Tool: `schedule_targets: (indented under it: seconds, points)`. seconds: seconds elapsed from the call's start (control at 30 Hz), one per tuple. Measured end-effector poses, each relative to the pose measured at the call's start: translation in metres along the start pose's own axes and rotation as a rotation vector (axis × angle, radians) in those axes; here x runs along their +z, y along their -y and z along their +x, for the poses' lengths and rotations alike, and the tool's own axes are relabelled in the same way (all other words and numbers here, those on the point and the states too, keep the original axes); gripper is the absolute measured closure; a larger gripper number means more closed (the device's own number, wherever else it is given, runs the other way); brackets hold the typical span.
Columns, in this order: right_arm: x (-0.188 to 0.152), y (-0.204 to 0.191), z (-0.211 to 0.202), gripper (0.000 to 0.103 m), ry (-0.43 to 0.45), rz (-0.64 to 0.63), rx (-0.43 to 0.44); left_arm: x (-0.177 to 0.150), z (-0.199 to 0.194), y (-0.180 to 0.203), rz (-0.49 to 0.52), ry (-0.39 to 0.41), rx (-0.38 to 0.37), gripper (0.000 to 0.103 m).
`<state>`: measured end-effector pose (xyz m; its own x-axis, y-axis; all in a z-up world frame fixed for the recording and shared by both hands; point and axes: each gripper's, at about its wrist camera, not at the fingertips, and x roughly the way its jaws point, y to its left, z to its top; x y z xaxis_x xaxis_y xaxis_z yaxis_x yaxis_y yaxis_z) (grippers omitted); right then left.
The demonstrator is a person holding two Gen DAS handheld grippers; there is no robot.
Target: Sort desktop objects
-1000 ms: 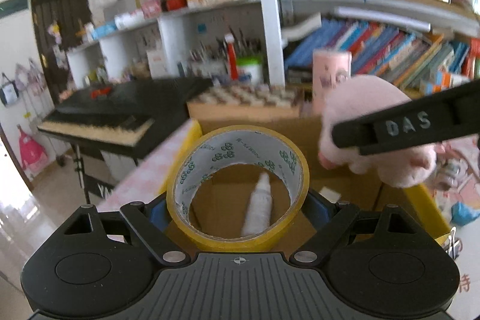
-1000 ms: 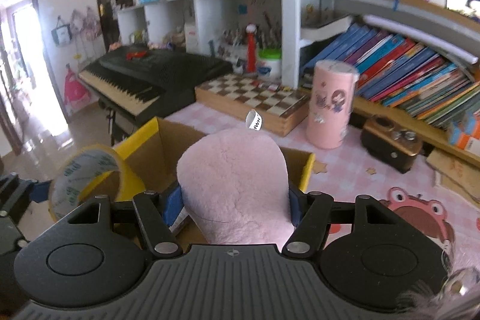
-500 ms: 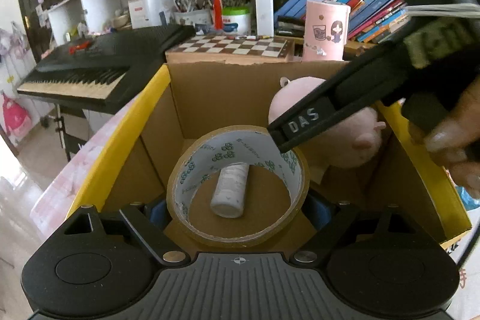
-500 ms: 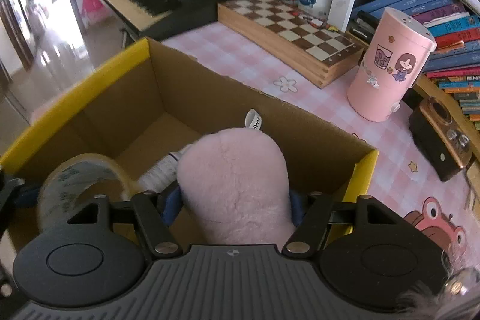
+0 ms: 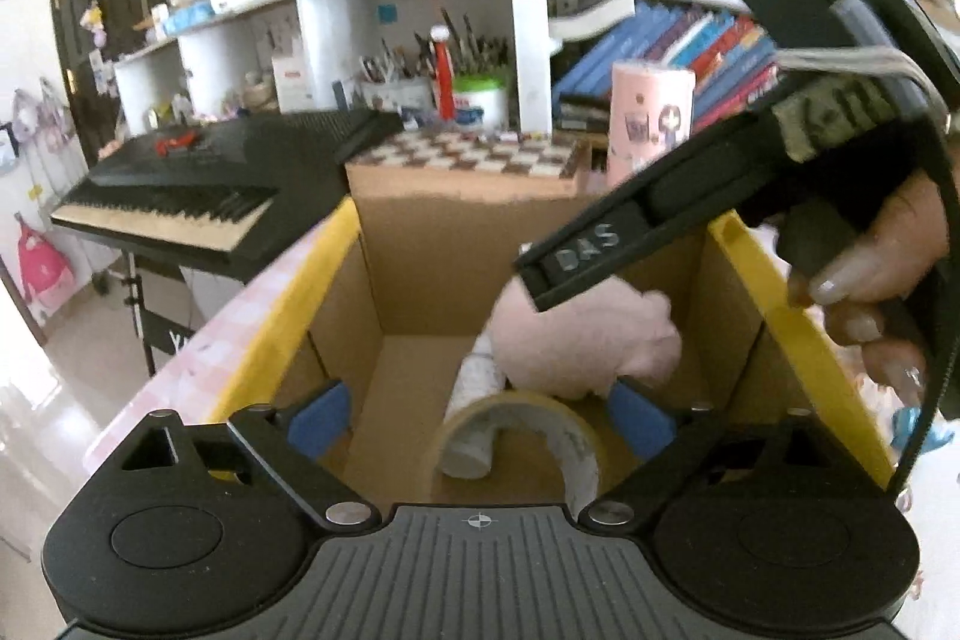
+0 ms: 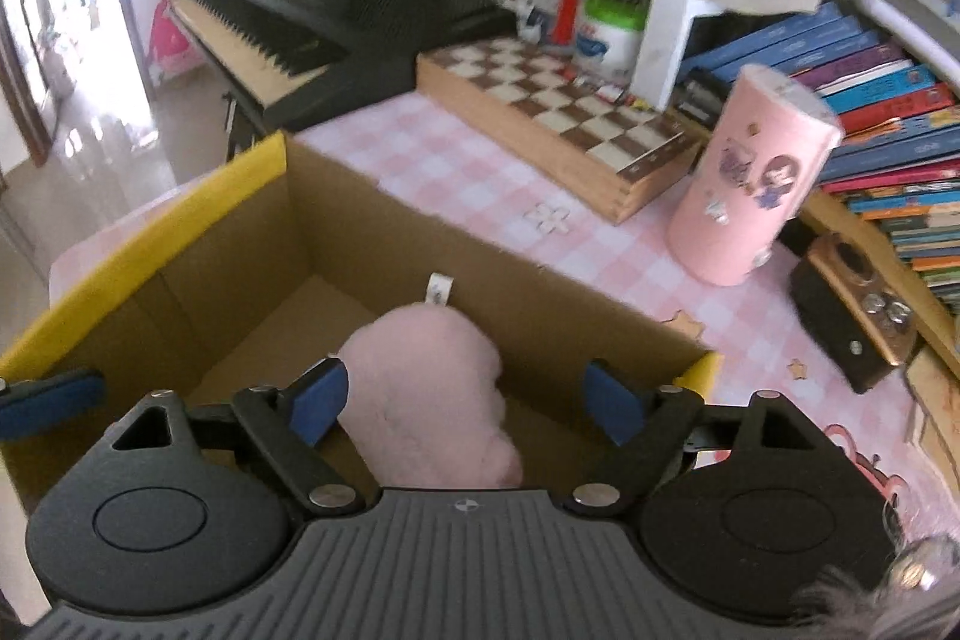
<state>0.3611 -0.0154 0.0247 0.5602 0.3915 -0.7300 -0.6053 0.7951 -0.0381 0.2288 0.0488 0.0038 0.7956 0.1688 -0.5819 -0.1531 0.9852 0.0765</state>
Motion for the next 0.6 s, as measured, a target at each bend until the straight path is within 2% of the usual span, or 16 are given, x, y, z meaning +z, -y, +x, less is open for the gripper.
schedule_targets:
  seconds: [0.23, 0.33, 0.47, 0.6]
  points:
    - [-0.008, 0.007, -0.053, 0.017, 0.129, 0.072, -0.003, 0.007, -0.028, -0.014, -0.038, 0.073, 0.027, 0.007]
    - [-0.015, 0.010, -0.078, 0.018, 0.177, 0.106, -0.002, 0.007, -0.042, -0.023, -0.057, 0.090, 0.095, 0.007]
    - [-0.033, 0.012, -0.108, 0.018, 0.243, 0.146, -0.023, 0.002, -0.059, -0.038, -0.110, 0.108, 0.145, 0.007]
    - [-0.057, 0.014, -0.130, 0.018, 0.301, 0.204, -0.065, -0.001, -0.077, -0.047, -0.149, 0.142, 0.159, 0.007]
